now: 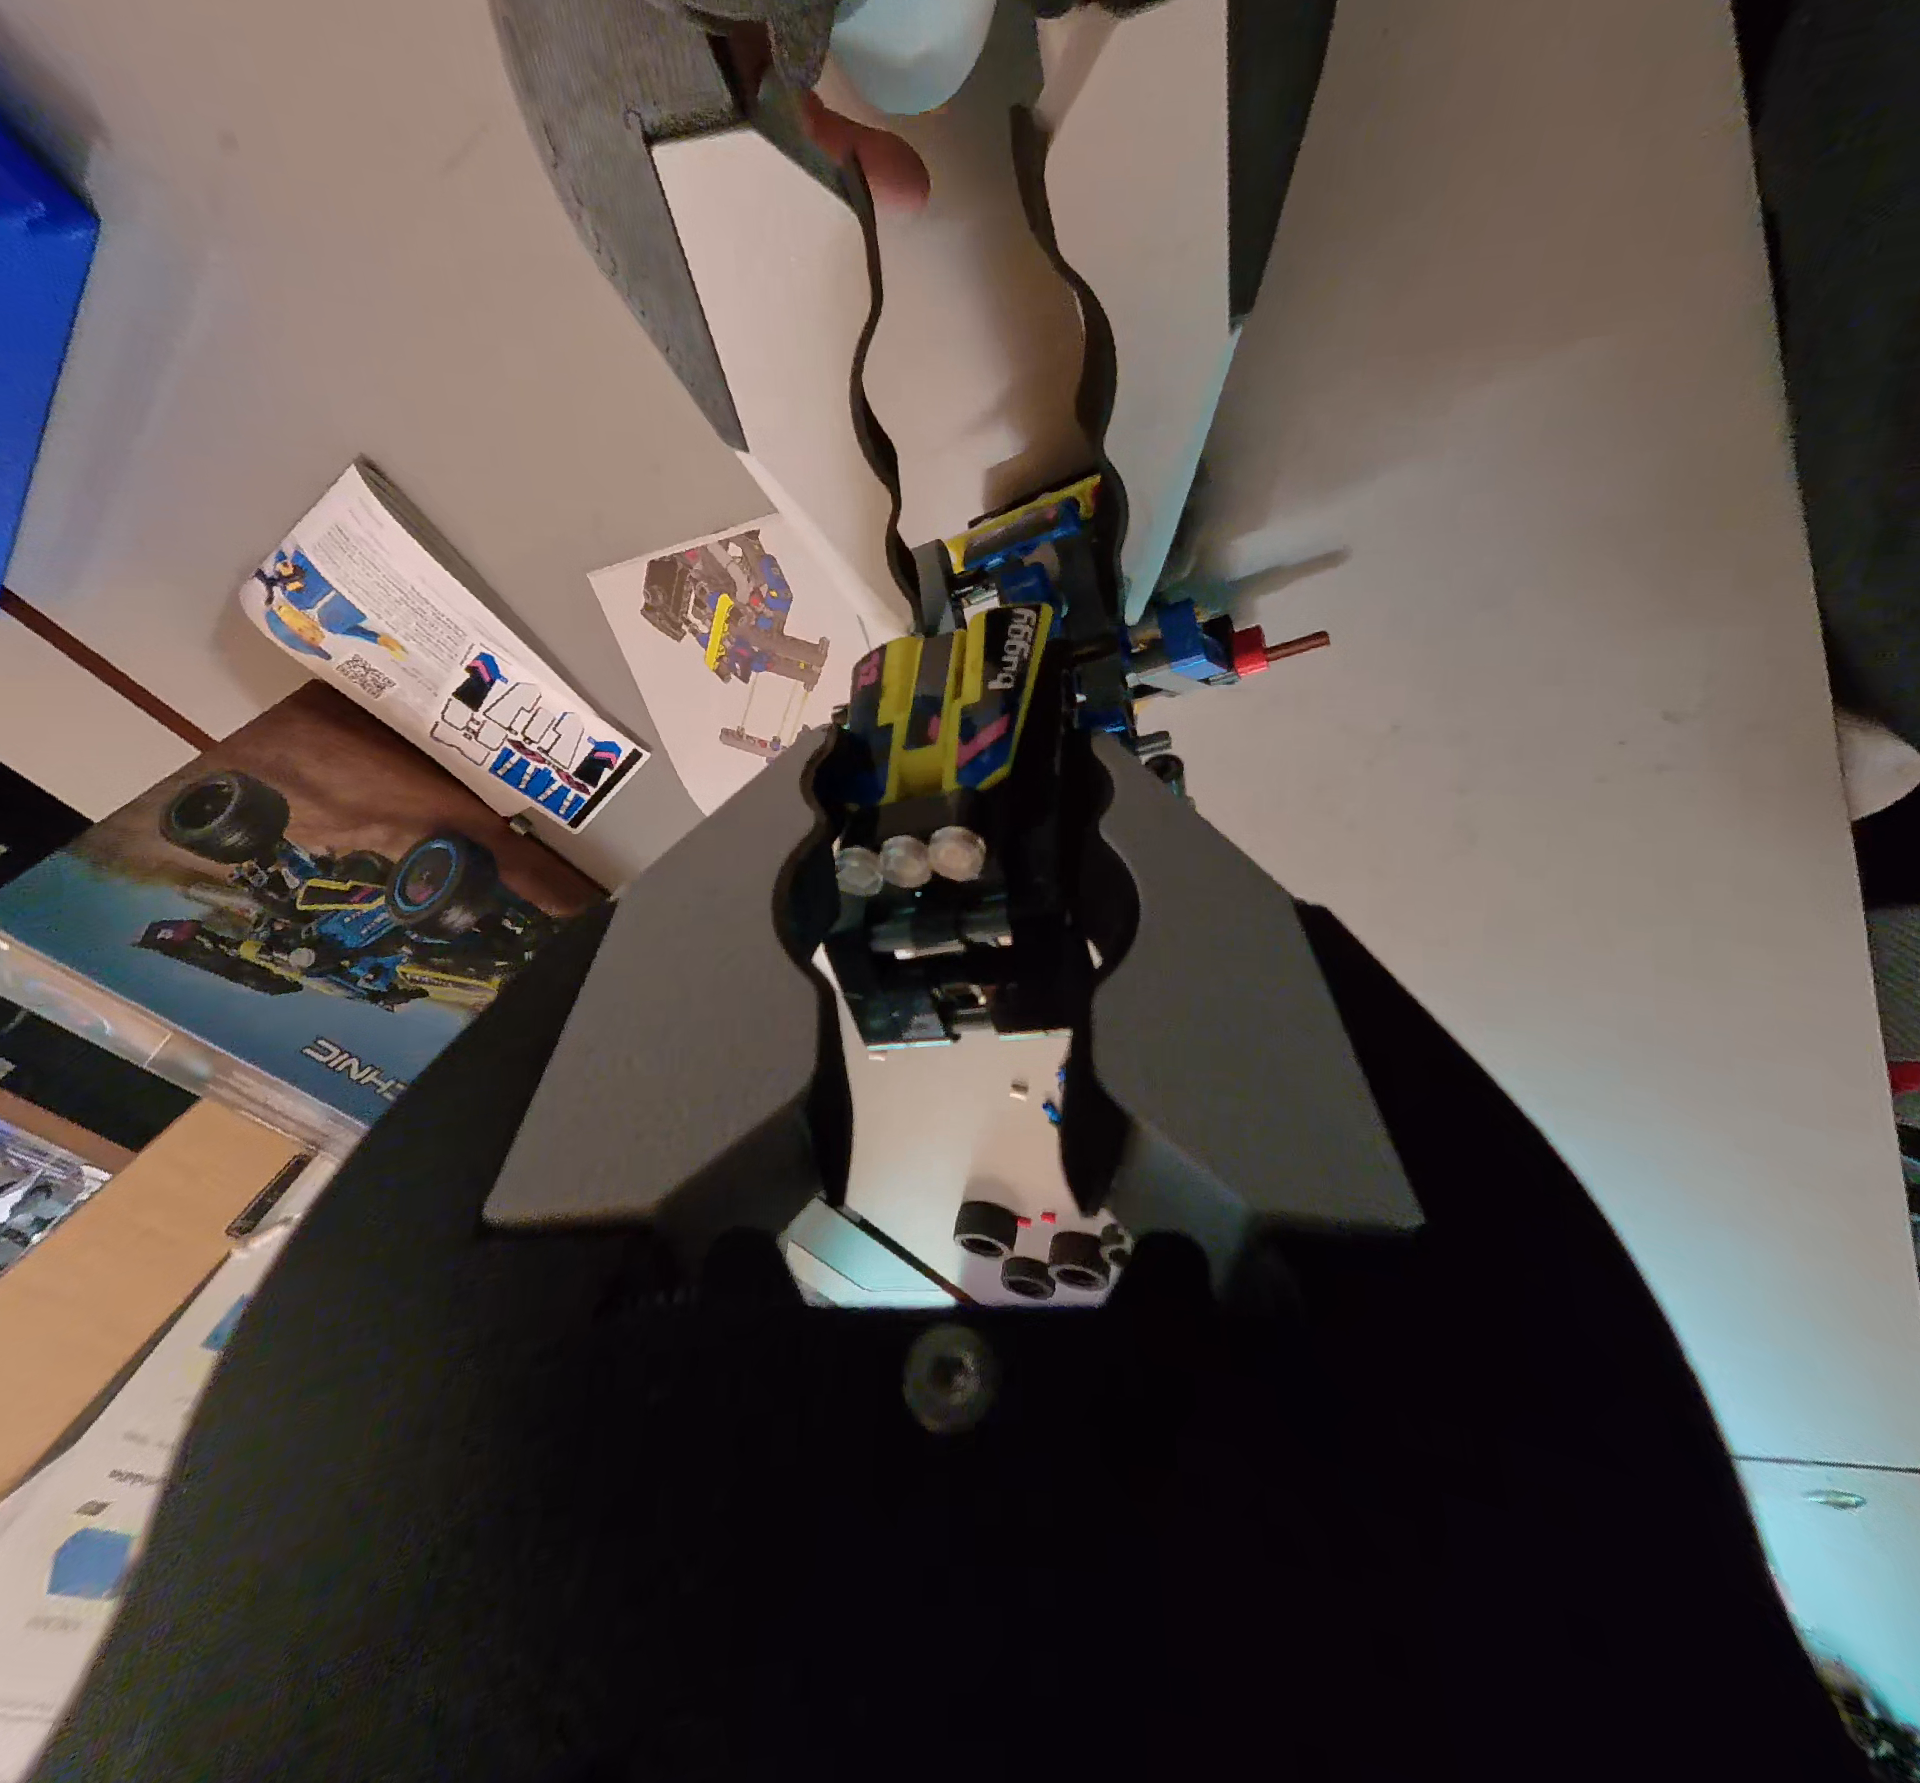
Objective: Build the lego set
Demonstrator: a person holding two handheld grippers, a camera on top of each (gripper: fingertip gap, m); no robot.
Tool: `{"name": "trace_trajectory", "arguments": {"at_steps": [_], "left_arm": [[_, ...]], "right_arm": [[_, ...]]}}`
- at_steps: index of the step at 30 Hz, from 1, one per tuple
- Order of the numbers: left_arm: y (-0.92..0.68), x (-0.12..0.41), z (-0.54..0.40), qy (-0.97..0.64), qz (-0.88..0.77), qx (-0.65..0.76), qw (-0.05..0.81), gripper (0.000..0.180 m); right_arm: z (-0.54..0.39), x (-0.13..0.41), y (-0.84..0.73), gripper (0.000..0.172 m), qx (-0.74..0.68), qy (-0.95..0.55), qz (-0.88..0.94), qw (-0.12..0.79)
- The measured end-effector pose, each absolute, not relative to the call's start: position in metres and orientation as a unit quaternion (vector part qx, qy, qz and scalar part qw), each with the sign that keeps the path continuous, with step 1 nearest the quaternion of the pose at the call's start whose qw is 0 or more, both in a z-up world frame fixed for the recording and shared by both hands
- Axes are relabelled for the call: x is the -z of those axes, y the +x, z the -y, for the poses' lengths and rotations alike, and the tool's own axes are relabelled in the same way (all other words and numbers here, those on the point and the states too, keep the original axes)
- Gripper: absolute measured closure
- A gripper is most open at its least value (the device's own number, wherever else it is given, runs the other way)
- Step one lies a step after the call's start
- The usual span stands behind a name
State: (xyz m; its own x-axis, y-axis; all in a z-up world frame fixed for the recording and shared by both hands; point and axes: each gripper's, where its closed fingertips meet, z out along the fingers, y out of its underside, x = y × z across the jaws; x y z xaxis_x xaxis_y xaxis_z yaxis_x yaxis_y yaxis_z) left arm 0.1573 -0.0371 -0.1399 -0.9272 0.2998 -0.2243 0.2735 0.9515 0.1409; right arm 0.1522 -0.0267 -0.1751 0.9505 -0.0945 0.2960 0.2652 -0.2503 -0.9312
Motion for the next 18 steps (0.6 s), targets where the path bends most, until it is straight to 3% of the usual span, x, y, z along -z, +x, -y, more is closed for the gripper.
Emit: {"name": "trace_trajectory", "arguments": {"at_steps": [1, 8, 15, 18], "left_arm": [[0.157, 0.140, 0.037, 0.140, -0.981, -0.048, 0.125, 0.141], [0.163, 0.139, 0.040, 0.101, -0.979, 0.048, 0.168, 0.140], [0.162, 0.141, 0.035, 0.022, -0.976, 0.147, 0.161, 0.141], [0.162, 0.138, 0.029, 0.056, -0.972, 0.138, 0.183, 0.141]], "right_arm": [[0.026, 0.175, 0.152, 0.130, 0.146, -0.778, 0.055, 0.609], [0.026, 0.177, 0.155, 0.129, 0.134, -0.782, 0.049, 0.607], [0.027, 0.177, 0.152, 0.128, 0.118, -0.783, 0.063, 0.608], [0.040, 0.160, 0.156, 0.119, 0.089, -0.770, 0.073, 0.627]]}}
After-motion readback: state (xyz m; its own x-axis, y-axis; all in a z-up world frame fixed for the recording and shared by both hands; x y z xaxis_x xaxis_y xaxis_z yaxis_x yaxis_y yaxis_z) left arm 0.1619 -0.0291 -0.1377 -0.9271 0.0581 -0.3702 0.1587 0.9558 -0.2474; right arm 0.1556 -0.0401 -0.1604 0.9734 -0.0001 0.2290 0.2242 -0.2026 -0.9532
